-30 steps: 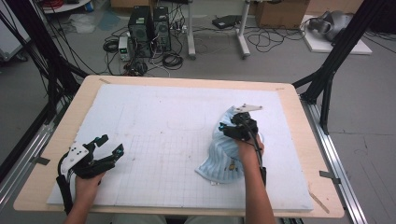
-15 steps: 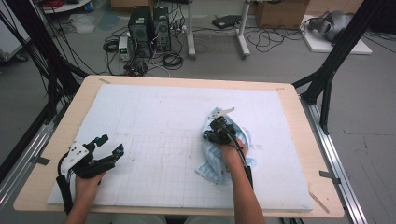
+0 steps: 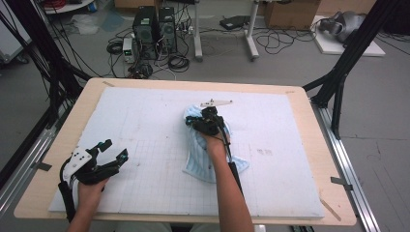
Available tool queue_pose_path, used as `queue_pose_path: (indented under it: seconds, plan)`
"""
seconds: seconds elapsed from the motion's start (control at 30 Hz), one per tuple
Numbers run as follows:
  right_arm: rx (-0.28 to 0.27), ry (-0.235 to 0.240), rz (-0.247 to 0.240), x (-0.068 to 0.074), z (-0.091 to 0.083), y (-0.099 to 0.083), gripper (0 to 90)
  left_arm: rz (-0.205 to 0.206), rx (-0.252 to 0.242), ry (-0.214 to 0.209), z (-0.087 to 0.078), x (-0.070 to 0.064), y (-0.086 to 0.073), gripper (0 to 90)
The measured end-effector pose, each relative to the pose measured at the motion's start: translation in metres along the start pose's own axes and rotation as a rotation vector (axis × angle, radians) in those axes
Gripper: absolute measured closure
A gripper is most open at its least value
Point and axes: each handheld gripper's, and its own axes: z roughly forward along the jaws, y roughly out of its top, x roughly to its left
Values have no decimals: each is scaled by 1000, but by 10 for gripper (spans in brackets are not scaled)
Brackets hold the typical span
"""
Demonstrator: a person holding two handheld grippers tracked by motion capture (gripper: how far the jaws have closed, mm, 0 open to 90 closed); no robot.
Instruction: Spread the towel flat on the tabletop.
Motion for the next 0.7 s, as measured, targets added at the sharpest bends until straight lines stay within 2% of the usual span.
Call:
queue_pose_path:
  seconds: [0.03,0.07,0.17,0.2,0.23,0.27,0.3,0.33,0.37,0.43,0.47,0.5,0.53,0.57,0.63,0.67,0.7]
  plan:
    - [-20,-55,15,-4,1,1,839,-1,-1,-1,0,0,0,256]
    - [-26,-72,31,-6,0,0,809,-2,1,-1,0,0,0,256]
    - [-39,-96,40,-11,-11,1,651,1,5,-5,0,0,0,257]
    - [-47,-104,22,-11,-18,2,651,6,7,-9,0,0,0,261]
    - [-59,-112,13,-11,-27,2,592,8,7,-11,0,0,0,268]
    - [-59,-112,13,-11,-27,2,592,10,11,-13,1,0,1,268]
    - [-90,-120,-2,-12,-46,1,538,8,18,-13,2,0,1,271]
    - [-90,-120,-2,-12,-46,1,538,7,32,-19,3,0,2,271]
    - [-134,-118,3,-14,-66,-2,504,3,47,-23,5,1,2,273]
    - [-149,-141,-8,-17,-85,-7,505,-22,59,-45,8,1,4,273]
    - [-150,-152,-15,-19,-93,-11,504,-47,50,-54,10,1,4,272]
    - [-150,-161,-16,-21,-101,-15,502,-54,58,-64,13,0,6,272]
    - [-150,-161,-16,-21,-101,-15,502,-50,66,-73,17,-1,8,272]
    - [-137,-178,-20,-25,-114,-27,495,-45,74,-88,22,-3,10,271]
    - [-120,-189,-30,-26,-119,-33,486,-35,84,-108,31,-8,15,265]
    - [-94,-201,-37,-27,-124,-41,479,-34,86,-118,36,-11,18,260]
    - [-56,-207,-44,-27,-132,-57,469,-29,89,-126,40,-13,21,254]
